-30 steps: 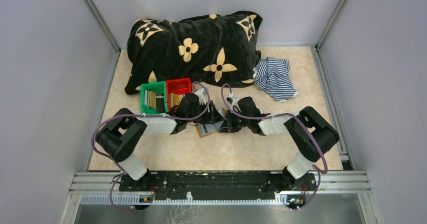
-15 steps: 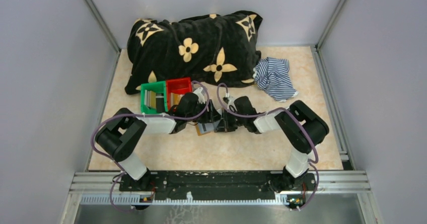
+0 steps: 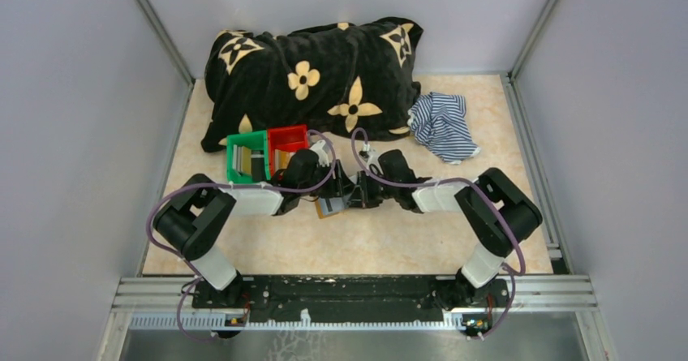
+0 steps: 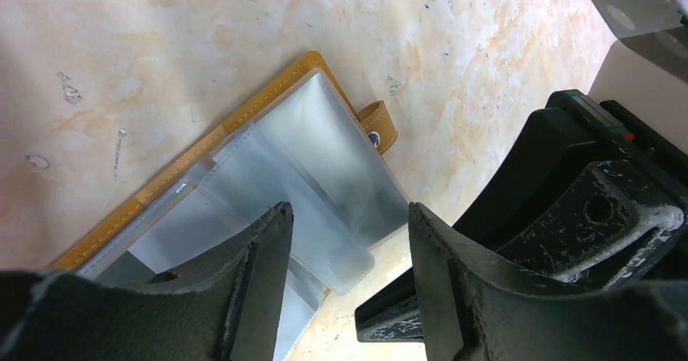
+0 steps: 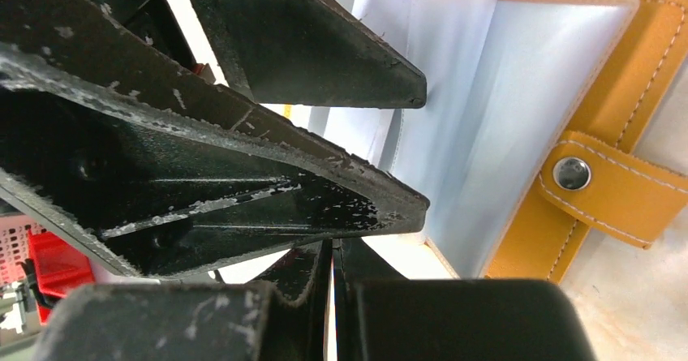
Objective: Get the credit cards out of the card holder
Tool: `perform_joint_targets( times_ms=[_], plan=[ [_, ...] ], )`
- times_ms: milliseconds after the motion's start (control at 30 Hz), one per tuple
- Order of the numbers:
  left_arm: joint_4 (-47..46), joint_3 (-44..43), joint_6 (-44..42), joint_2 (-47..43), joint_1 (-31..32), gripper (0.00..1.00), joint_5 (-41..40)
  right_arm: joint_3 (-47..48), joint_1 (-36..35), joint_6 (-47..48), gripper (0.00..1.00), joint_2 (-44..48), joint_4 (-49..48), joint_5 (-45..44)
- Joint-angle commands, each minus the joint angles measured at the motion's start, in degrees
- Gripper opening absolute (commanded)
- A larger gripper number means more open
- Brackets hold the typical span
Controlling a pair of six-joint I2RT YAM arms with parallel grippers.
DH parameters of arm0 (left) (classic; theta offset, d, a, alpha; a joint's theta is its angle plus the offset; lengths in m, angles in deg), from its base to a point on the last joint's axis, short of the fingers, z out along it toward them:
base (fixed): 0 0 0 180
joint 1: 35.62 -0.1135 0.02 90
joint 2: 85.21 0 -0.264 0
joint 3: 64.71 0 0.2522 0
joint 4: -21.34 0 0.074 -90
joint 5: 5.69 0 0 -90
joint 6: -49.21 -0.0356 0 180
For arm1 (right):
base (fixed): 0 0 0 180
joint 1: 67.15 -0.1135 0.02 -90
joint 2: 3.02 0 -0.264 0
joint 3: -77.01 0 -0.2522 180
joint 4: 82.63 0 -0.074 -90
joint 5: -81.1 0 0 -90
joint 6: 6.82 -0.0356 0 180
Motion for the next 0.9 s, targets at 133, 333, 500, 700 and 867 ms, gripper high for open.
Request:
perform_joint_targets(
  times_ms=[133, 333, 500, 700, 867],
  plan=[
    [-0.53, 1.48, -0.28, -2.71, 0.12, 0.61, 0.48, 4.04, 0.65, 0.45, 0.0, -3.67, -6.35, 0.85],
    [-0.62, 1.96, -0.49, -3.88, 0.01, 0.61, -0.19, 4.83, 1.31, 0.6, 0.0, -6.16, -8.44, 0.69],
    [-0.99, 2.34, -0.25, -4.07, -0.06, 0.61, -0.08, 5.17, 2.18, 0.61, 0.0, -7.54, -9.6, 0.07],
    [-0.39, 2.75, -0.47, -4.96, -0.15, 0.61, -1.04, 5.08, 3.01, -0.4, 0.0, -8.22, -11.35, 0.19],
    [-0.01, 3.41, -0.66, -5.53, -0.46, 0.61, -1.84, 6.55, 3.12, -0.46, 0.0, -8.21, -10.98, 0.33]
  ],
)
